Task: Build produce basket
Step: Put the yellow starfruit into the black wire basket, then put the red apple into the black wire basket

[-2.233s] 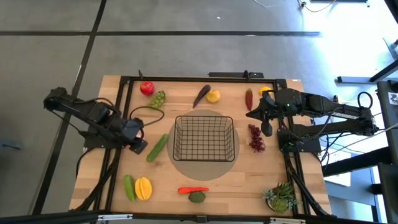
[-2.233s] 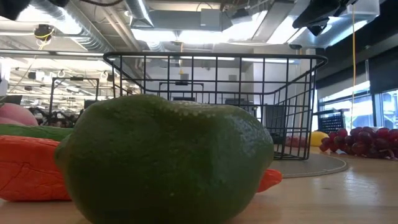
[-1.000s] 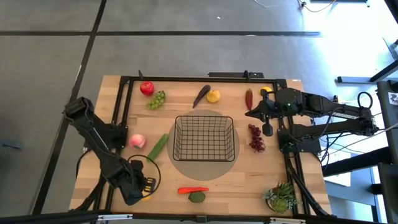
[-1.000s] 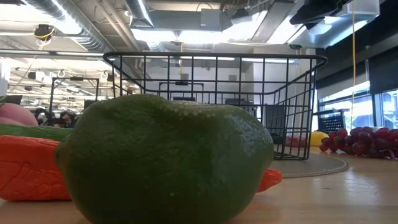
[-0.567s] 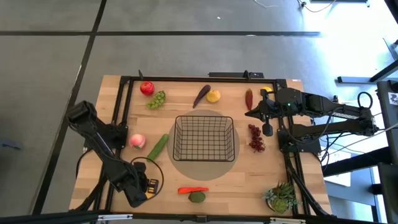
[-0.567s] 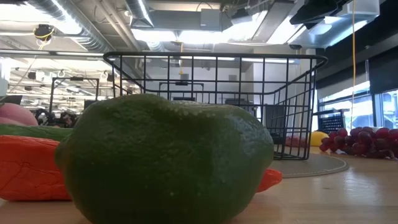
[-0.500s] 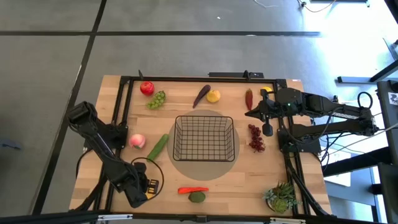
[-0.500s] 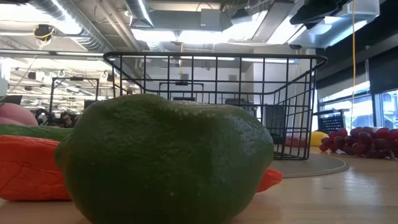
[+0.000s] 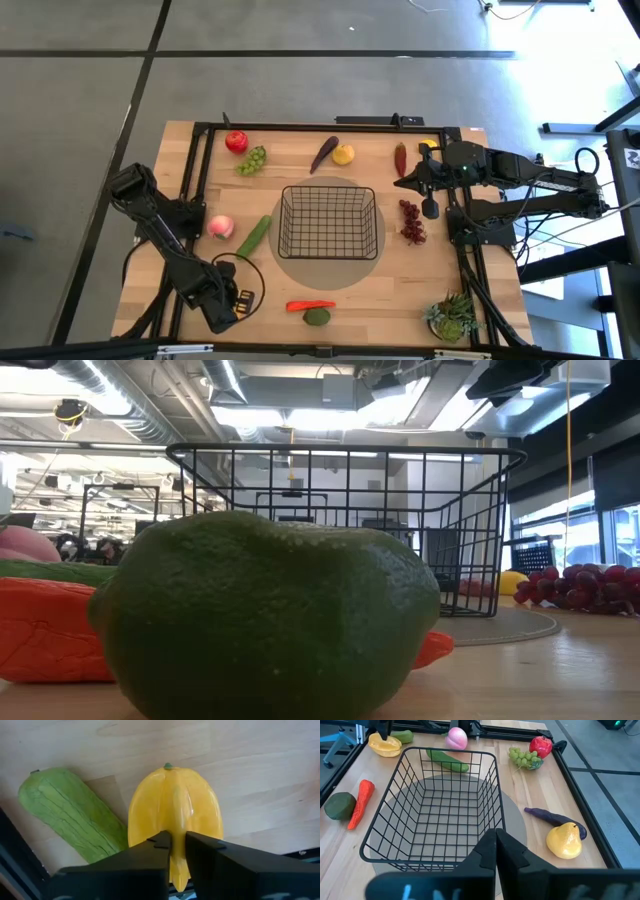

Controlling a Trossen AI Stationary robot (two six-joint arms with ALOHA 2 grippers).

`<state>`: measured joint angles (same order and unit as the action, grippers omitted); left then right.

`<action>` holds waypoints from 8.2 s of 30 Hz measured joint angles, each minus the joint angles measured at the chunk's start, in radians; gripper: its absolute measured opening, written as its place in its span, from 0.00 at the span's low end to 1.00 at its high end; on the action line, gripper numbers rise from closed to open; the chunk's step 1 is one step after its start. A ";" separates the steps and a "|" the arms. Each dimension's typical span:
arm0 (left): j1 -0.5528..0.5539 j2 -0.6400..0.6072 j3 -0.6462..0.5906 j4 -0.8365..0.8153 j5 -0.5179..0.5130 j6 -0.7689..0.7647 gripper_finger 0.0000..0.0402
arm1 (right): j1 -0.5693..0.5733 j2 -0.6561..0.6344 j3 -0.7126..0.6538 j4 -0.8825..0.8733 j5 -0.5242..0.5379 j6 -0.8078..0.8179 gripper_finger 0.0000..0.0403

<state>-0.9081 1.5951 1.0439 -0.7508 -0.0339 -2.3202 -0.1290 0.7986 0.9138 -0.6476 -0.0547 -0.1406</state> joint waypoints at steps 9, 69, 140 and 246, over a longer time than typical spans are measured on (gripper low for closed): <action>0.003 -0.002 0.000 -0.008 -0.010 0.013 0.01 | 0.000 0.000 0.000 0.000 0.000 0.000 0.00; 0.616 0.004 0.507 -0.175 -0.670 1.338 0.00 | 0.000 -0.001 0.000 0.024 -0.314 -0.029 0.00; 0.782 0.099 0.071 0.252 -0.344 1.286 0.21 | 0.000 -0.001 0.000 0.026 -0.313 -0.026 0.00; 1.990 0.351 0.637 -0.812 -0.025 1.889 0.21 | 0.000 0.003 0.000 0.225 0.134 0.181 0.00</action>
<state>1.0824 1.9458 1.6807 -1.5632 -0.0593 -0.4314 -0.1291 0.8013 0.9142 -0.4221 0.0788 0.0406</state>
